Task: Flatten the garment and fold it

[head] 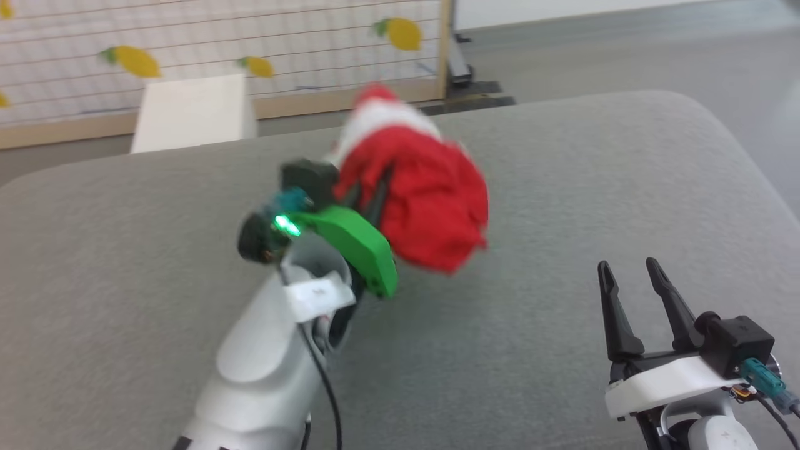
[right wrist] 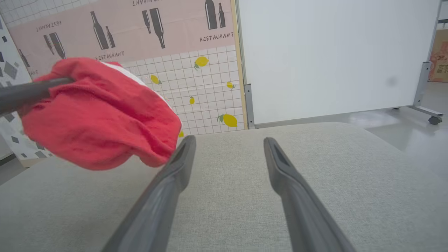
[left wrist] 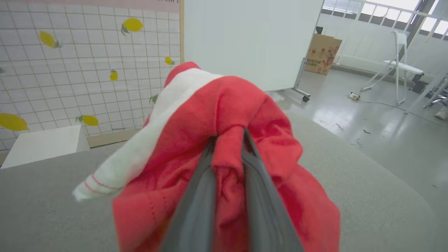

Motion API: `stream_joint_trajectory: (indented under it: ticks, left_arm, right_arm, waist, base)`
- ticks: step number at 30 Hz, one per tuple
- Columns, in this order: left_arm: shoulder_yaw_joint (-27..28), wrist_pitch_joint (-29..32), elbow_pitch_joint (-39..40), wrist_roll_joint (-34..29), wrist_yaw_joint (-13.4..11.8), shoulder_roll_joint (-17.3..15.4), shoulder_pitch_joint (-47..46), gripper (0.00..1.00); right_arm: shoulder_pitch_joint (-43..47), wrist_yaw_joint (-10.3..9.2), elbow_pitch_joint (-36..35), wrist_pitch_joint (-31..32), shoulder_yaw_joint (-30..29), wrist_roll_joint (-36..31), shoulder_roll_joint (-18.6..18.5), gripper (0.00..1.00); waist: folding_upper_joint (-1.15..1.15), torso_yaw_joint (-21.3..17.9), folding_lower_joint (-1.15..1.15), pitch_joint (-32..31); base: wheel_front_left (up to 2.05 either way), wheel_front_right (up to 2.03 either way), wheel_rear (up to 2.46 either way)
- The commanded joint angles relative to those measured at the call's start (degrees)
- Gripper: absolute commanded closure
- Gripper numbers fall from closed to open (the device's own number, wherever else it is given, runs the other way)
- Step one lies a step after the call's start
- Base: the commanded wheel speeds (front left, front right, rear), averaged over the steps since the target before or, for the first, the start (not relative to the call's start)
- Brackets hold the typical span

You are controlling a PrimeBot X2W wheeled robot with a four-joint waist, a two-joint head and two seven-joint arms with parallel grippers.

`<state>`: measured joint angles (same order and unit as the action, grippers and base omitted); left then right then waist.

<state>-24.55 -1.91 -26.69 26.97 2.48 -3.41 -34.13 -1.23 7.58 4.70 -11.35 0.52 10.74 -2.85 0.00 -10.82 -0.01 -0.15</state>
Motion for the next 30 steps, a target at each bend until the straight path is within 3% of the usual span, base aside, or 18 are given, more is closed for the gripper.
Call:
stream_joint_trajectory:
  ticks: [1,12,13,14,15,20,21,25,30]
  left_arm:
    - [-1.43,1.01,-1.89,-0.30,0.28,0.12,0.16,1.00]
    - [-12.57,21.34,-23.70,0.78,1.10,0.51,-4.43,1.00]
    - [-13.05,23.37,-24.41,1.75,1.10,0.51,-4.77,0.89]
    - [-13.24,24.38,-24.61,2.57,0.92,0.51,-4.99,0.53]
    - [-13.54,24.76,-24.43,3.33,0.79,0.52,-5.32,0.00]
    - [-12.35,18.58,-21.93,5.90,-0.74,0.52,-6.36,0.00]
    - [-10.84,11.62,-19.25,6.78,-1.12,0.52,-6.58,0.00]
    - [-8.39,1.72,-14.46,7.40,-0.69,0.01,-5.80,0.00]
    - [-4.17,-10.79,-6.92,6.86,-2.34,-2.99,-2.44,0.00]
  right_arm:
    - [-0.03,-0.09,-0.35,0.05,-0.03,0.10,-0.03,0.00]
    - [-3.04,-0.09,1.21,-1.87,1.68,3.00,-0.03,0.00]
    - [-3.20,-0.09,1.56,-2.07,1.69,3.12,-0.03,0.00]
    - [-3.32,-0.09,1.80,-2.21,1.66,3.21,-0.03,0.00]
    - [-3.42,-0.09,2.05,-2.38,1.53,3.28,-0.03,0.00]
    - [-3.59,-0.09,2.57,-2.86,1.03,3.14,-0.03,0.00]
    - [-3.30,-0.09,2.60,-3.03,0.27,2.76,-0.03,0.00]
    - [-2.76,-0.09,2.18,-3.09,-0.66,2.06,-0.03,0.00]
    - [-2.66,-0.09,1.09,-3.02,-1.16,1.52,-0.03,0.00]
  waist:
    - [0.00,-5.18,0.01,1.16]
    - [0.00,-9.08,0.01,7.37]
    - [0.00,-9.03,0.01,7.55]
    - [0.00,-8.92,0.01,7.65]
    - [0.00,-8.65,0.01,7.76]
    - [0.00,-6.40,0.01,7.11]
    - [0.00,-4.04,0.01,6.32]
    - [0.00,-0.43,0.01,5.30]
    - [0.00,3.04,0.01,4.41]
  base:
    - [0.00,0.00,0.00]
    - [0.00,0.00,0.00]
    - [0.00,0.00,0.00]
    - [0.00,0.00,0.00]
    - [0.00,0.00,0.00]
    - [0.00,0.00,0.00]
    - [0.00,0.00,0.00]
    - [0.00,0.00,0.00]
    - [0.00,0.00,0.00]
